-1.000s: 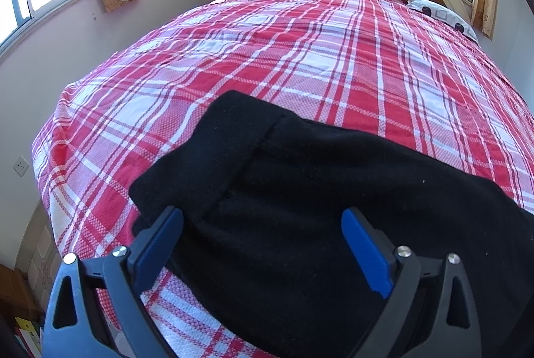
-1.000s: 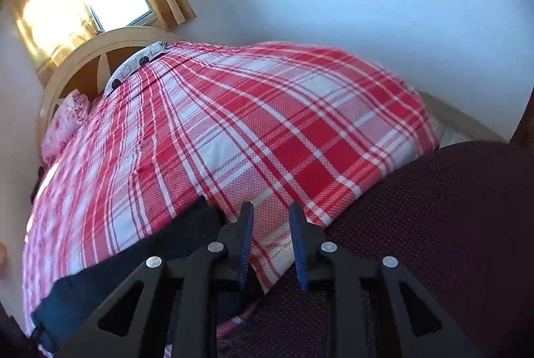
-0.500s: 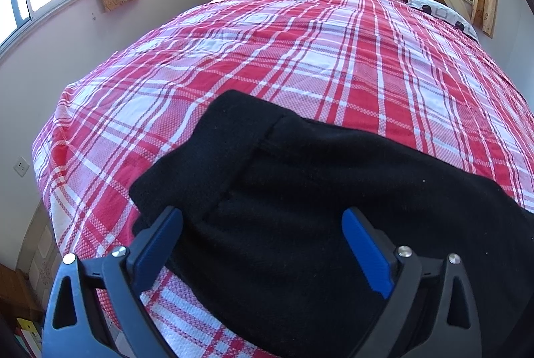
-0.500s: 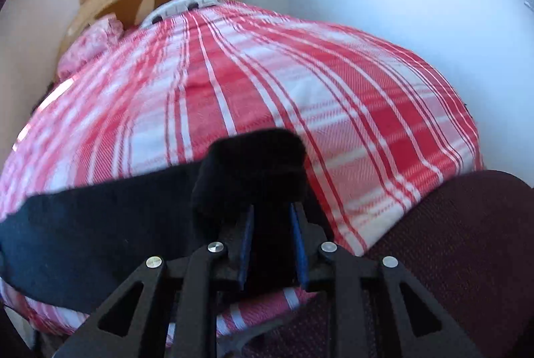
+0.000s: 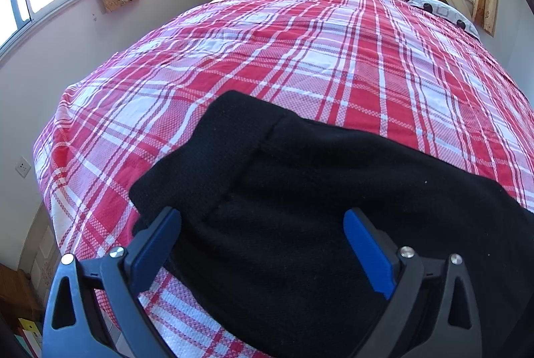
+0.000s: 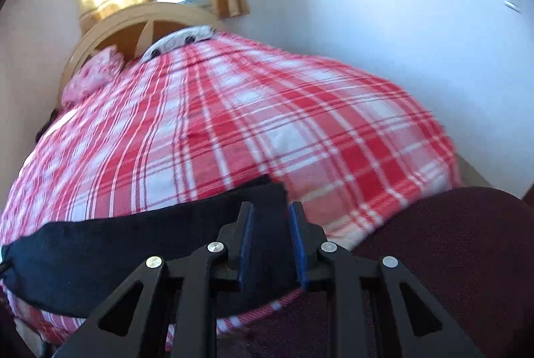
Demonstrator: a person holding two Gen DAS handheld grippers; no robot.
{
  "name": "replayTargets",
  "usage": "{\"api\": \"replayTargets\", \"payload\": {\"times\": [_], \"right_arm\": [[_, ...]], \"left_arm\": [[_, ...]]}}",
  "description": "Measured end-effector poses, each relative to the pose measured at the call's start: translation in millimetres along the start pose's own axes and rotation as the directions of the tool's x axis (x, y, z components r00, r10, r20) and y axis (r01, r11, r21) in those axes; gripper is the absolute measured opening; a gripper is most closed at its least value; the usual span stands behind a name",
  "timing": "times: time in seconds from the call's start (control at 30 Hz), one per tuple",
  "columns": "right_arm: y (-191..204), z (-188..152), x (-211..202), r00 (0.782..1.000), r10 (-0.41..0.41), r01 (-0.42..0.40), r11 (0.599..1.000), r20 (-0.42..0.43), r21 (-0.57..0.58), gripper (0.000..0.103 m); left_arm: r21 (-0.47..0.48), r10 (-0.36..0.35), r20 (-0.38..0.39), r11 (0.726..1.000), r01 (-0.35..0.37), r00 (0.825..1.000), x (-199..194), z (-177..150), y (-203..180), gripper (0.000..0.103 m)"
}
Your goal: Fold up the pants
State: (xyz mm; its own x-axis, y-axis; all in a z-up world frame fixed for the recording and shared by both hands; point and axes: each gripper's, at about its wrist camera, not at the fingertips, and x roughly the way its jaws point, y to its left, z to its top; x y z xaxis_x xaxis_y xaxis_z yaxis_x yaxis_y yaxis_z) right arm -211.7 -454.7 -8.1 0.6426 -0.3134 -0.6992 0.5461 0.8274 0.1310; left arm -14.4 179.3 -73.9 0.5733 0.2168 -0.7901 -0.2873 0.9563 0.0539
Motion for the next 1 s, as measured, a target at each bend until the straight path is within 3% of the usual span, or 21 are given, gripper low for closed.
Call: {"api": "replayTargets", "payload": {"times": [0.07,0.13,0.23,0.33,0.4,0.43,0.5,0.53,0.57,0.6,0.7,0.77,0.83,0.87,1.0], "right_arm": [[5.8,-0.5,38.9,0.993,-0.025,0.027,0.999,-0.118,0.016,0.024],[-0.1,-1.8,68.4,0.983,-0.010,0.028,0.995,-0.181,0.098,0.024],[-3.5,11.4,74.6,0.996,-0.043,0.054,0.988,-0.076,0.145,0.027],[-10.7,15.2,71.5,0.997,-0.029,0.045,0.971,-0.068,0.235,0.028],[0.0,20.8,44.4,0.997,-0.080,0.074,0.971,0.018,0.227,0.028],[12.5,24.2,31.8,0.996,-0.053,0.040,0.982,0.068,0.183,0.028],[51.5,30.7,11.5,0.987,0.106,-0.116,0.990,0.118,0.081,0.033],[70.9,32.2,7.8,0.972,0.210,-0.216,0.975,0.109,0.046,0.048],[99.2,33.8,7.4,0.932,0.357,-0.358,0.933,0.068,0.013,0.057],[119.3,33.7,9.4,0.895,0.446,-0.446,0.895,0.036,-0.001,0.069],[198.8,26.9,25.7,0.728,0.677,-0.682,0.731,-0.110,-0.013,0.070],[262.1,15.4,41.2,0.618,0.745,-0.773,0.634,-0.251,-0.023,0.070],[314.4,4.2,50.2,0.542,0.767,-0.826,0.561,-0.343,-0.053,0.070],[348.2,-2.4,53.8,0.514,0.764,-0.847,0.523,-0.389,-0.092,0.070],[438.3,-26.4,66.0,0.481,0.714,-0.875,0.426,-0.509,-0.229,0.070]], "left_arm": [[0.000,-0.002,0.000,1.000,0.002,1.000,0.8,0.6,0.7,0.101],[0.004,-0.004,0.005,1.000,0.004,1.000,0.7,-0.1,1.0,0.101],[0.018,-0.004,0.026,1.000,0.003,1.000,-3.0,-2.5,3.7,0.101],[-0.013,0.090,0.125,0.996,-0.089,0.988,-23.4,-7.9,14.9,0.100],[-0.037,0.093,0.184,0.995,-0.087,0.979,-36.9,-10.7,22.7,0.100],[-0.042,0.074,0.193,0.997,-0.068,0.978,-40.7,-12.0,24.4,0.100],[-0.027,0.025,0.192,0.999,-0.020,0.981,-44.4,-15.6,23.0,0.100],[-0.008,0.009,0.194,1.000,-0.007,0.981,-44.9,-17.1,19.5,0.100],[0.020,0.001,0.204,1.000,-0.005,0.979,-45.3,-19.0,13.9,0.100],[0.039,0.003,0.217,0.999,-0.012,0.976,-44.9,-19.8,9.4,0.100],[0.065,0.009,0.213,0.998,-0.023,0.977,-38.9,-17.2,3.5,0.100],[0.049,-0.021,0.203,0.999,0.012,0.979,-36.9,-13.4,4.2,0.100],[0.067,-0.043,0.186,0.997,0.031,0.982,-34.7,-15.9,0.5,0.100],[0.088,-0.044,0.176,0.996,0.028,0.983,-32.1,-19.5,-2.0,0.100],[0.095,-0.058,0.149,0.994,0.044,0.987,-24.1,-39.6,3.1,0.101]]}}
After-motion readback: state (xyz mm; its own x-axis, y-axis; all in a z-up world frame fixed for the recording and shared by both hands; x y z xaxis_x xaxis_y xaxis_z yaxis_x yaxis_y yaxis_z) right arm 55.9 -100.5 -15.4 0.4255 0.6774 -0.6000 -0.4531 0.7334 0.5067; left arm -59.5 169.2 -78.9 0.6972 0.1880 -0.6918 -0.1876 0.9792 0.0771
